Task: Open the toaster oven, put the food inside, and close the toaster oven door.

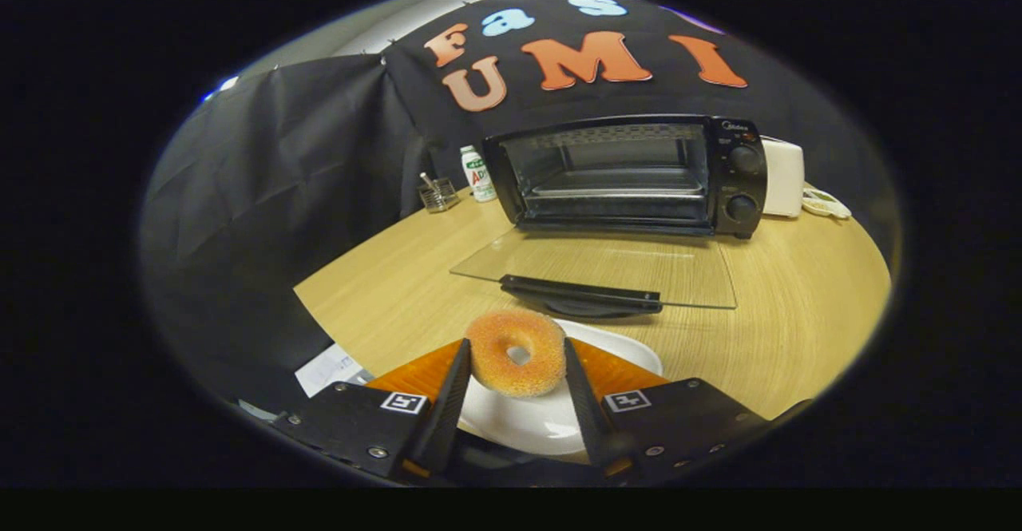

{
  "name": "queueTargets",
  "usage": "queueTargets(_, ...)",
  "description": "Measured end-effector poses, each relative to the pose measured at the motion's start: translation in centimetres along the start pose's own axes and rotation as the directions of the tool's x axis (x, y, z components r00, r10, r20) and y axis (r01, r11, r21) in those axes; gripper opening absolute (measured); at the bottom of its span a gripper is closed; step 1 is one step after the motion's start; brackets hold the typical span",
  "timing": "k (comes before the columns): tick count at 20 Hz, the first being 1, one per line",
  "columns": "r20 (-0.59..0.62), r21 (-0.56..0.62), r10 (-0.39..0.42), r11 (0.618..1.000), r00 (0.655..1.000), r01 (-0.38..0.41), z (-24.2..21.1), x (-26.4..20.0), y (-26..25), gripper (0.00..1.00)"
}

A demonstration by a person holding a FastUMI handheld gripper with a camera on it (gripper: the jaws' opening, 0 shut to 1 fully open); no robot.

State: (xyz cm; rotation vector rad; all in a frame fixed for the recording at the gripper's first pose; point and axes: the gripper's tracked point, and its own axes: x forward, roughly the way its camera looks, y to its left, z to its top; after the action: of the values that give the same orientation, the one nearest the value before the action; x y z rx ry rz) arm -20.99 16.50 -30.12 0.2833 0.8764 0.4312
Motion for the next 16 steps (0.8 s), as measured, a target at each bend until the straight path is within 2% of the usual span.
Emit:
queueTargets(5, 0.094, 0.142, 0.044, 0.988, 0.995, -0.057, 3.7, 1.2, 0.1, 0.66)
queueTargets(10, 0.215, 0.261, 0.1, 0.953, 0.971, -0.155, 8.5, 1.8, 0.3, 0.65)
queueTargets(12, 0.254, 0.312, 0.102, 0.933, 0.962, -0.181, 10.3, 2.5, -0.1, 0.62)
queueTargets(16, 0.307, 0.391, 0.074, 0.899, 0.949, -0.197, 12.6, 4.3, -1.3, 0.61)
